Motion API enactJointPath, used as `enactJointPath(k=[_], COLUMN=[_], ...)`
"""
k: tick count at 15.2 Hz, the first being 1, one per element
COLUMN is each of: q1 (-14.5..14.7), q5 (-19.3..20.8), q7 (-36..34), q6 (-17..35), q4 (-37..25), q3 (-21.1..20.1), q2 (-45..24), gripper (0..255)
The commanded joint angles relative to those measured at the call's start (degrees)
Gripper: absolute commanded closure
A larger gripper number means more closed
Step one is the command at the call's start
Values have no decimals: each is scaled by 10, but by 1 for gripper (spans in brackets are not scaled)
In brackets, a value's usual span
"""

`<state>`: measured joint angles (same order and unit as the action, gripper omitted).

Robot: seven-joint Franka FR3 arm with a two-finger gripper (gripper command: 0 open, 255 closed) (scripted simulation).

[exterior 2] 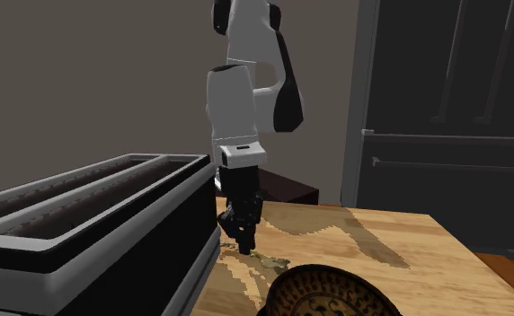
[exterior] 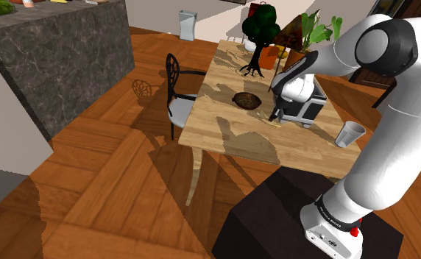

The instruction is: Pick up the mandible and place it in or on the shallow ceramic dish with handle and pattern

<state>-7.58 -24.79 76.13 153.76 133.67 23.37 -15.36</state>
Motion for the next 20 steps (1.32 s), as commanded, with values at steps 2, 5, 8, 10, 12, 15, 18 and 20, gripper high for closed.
enactJointPath(k=[2, 5, 8, 10, 12, 15, 18, 20], q1=[5, 6, 87, 84, 77, 67, 64, 64], q5=[25, 24, 112, 96, 81, 59, 55, 55], q7=[-20, -18, -259, -248, -237, -222, -219, -219], q6=[-38, -32, -53, -41, -30, -14, -11, -11], q4=[12, 11, -29, -30, -33, -37, -38, -38], q3=[14, 12, 60, 54, 46, 32, 29, 29], q2=[17, 18, 8, -8, -23, -46, -51, -51], gripper=[255, 0, 0, 0, 0, 0, 0, 0])
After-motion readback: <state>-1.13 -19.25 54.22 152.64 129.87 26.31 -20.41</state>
